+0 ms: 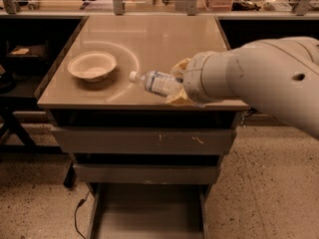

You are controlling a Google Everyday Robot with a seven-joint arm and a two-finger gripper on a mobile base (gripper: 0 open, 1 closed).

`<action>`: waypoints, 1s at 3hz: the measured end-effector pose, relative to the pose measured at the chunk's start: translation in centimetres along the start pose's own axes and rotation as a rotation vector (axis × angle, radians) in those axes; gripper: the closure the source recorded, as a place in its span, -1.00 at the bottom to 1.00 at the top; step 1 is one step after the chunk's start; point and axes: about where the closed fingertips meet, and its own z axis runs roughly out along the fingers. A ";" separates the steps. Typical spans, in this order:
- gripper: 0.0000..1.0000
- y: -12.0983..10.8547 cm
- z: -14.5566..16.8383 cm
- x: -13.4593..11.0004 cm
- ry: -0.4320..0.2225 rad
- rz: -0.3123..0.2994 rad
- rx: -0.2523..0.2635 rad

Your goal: Pick blue plastic bottle from bottom drawer and place on counter

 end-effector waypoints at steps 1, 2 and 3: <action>1.00 -2.9 2.2 -0.3 -0.022 -0.019 -0.030; 1.00 -5.3 5.3 -0.6 -0.047 -0.025 -0.076; 1.00 -7.0 8.3 -0.9 -0.065 -0.029 -0.123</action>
Offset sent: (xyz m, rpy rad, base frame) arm 0.1241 0.0234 0.0056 0.0237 0.0854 0.1348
